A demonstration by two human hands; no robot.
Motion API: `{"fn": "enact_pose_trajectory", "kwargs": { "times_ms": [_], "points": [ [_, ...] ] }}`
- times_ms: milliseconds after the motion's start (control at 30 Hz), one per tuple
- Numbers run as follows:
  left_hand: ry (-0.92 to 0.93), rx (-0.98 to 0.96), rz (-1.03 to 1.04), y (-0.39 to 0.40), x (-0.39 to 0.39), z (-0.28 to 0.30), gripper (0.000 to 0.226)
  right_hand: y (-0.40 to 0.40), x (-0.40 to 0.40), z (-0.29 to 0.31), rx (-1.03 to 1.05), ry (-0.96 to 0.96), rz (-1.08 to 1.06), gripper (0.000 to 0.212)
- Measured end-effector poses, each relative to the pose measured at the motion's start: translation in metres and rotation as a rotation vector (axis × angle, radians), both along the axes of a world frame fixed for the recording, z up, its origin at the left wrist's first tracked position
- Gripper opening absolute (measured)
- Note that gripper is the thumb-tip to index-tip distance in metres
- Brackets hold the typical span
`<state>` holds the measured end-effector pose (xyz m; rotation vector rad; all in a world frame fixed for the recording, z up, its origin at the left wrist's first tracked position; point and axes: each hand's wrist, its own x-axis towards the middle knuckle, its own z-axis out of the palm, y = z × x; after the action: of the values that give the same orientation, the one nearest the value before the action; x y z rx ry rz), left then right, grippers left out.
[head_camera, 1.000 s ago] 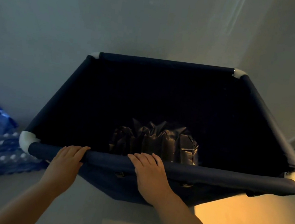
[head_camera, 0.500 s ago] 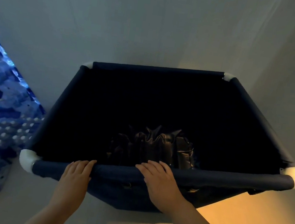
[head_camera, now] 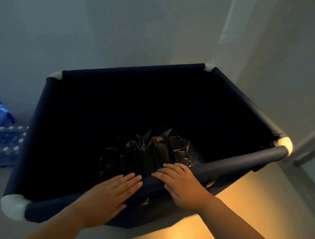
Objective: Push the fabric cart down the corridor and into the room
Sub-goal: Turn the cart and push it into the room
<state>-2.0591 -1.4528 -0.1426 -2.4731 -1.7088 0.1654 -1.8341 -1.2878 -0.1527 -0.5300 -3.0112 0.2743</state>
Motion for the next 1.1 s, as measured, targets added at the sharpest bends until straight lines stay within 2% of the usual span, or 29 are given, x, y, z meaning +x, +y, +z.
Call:
{"fn": "enact_pose_trajectory", "kwargs": {
  "times_ms": [167,333,533,600,700,800,867,1100],
  "points": [
    [0.081,0.072,-0.163,0.053,0.043,-0.005,0.062,0.040,0.046,0.003,0.029,-0.010,-0.004,0.047],
    [-0.047,0.019,-0.087,0.098,0.073,-0.009,0.064,0.078,0.078,0.005,0.007,-0.035,-0.049,0.048],
    [-0.093,-0.086,-0.142,0.167,0.092,-0.010,0.078,0.128,0.106,0.007,-0.017,-0.027,-0.112,0.048],
    [-0.126,-0.108,-0.149,0.191,0.102,-0.011,0.077,0.146,0.117,0.007,-0.019,-0.022,-0.137,0.049],
    [-0.223,-0.137,-0.052,0.229,0.114,-0.002,0.078,0.175,0.133,0.005,-0.012,0.012,-0.174,0.049],
    [-0.304,-0.164,-0.001,0.269,0.123,0.001,0.065,0.206,0.149,0.001,-0.024,0.029,-0.209,0.049],
    [-0.254,-0.133,-0.002,0.296,0.129,0.001,0.058,0.230,0.165,-0.001,-0.014,0.034,-0.251,0.049],
    [-0.188,-0.086,0.017,0.384,0.158,0.012,0.062,0.312,0.285,-0.003,0.132,0.013,-0.482,0.054]
  ]
}}
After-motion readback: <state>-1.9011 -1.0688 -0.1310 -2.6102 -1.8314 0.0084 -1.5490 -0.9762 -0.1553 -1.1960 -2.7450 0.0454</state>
